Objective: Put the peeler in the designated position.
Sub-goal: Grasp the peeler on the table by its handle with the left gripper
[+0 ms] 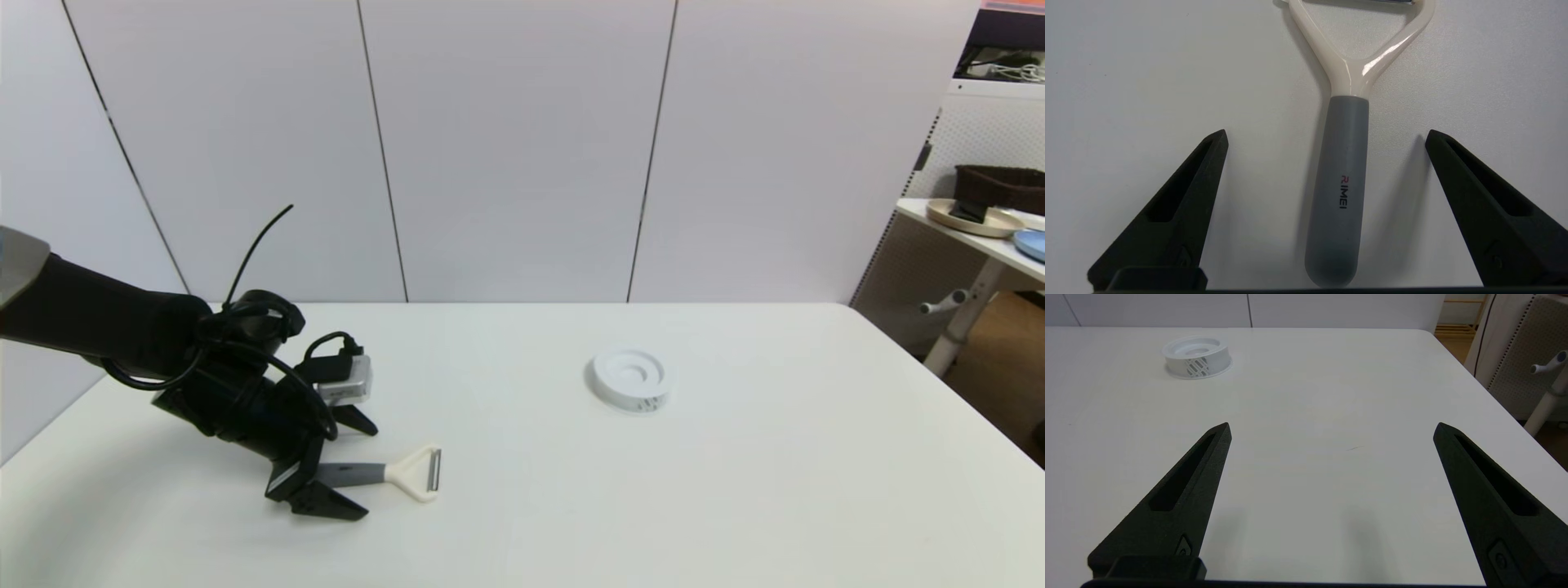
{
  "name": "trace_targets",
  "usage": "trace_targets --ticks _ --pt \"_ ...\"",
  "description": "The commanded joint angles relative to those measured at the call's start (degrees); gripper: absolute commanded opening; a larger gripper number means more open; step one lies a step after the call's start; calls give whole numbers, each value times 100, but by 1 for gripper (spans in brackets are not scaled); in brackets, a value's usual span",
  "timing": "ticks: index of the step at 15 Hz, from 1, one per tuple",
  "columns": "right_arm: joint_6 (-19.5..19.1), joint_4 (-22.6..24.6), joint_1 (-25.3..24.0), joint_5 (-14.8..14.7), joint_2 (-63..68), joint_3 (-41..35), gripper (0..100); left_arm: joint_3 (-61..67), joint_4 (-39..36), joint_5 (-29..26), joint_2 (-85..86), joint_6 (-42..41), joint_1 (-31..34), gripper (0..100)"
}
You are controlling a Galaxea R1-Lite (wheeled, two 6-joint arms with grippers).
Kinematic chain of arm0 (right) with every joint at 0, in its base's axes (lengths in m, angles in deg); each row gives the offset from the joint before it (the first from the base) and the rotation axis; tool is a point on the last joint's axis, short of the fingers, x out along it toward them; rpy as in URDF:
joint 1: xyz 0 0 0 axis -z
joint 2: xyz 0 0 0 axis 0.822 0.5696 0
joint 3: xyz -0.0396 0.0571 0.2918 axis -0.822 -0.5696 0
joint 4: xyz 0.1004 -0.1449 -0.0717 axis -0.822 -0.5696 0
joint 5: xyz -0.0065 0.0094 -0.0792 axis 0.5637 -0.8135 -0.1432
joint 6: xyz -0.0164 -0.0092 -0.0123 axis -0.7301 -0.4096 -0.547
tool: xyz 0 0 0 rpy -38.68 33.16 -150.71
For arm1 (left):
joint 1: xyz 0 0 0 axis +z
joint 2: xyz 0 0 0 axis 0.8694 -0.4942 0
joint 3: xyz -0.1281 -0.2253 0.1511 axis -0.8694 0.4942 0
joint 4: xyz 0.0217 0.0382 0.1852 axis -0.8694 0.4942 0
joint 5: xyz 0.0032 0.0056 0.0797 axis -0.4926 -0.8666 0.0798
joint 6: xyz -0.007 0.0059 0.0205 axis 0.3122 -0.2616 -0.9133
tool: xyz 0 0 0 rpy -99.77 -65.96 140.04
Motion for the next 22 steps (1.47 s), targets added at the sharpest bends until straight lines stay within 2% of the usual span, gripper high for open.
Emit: trace_targets --ticks 1,12,13,22 --pt "-9 5 0 4 -1 0 100 1 20 -27 -12 -42 -3 100" --pt "-9 5 0 -5 -1 0 100 18 -24 -45 23 -59 -30 100" --pt "-9 5 0 4 -1 0 100 18 -15 -45 23 -59 -30 0" --pt "-9 5 0 4 -1 0 100 1 2 -45 155 -59 -56 0"
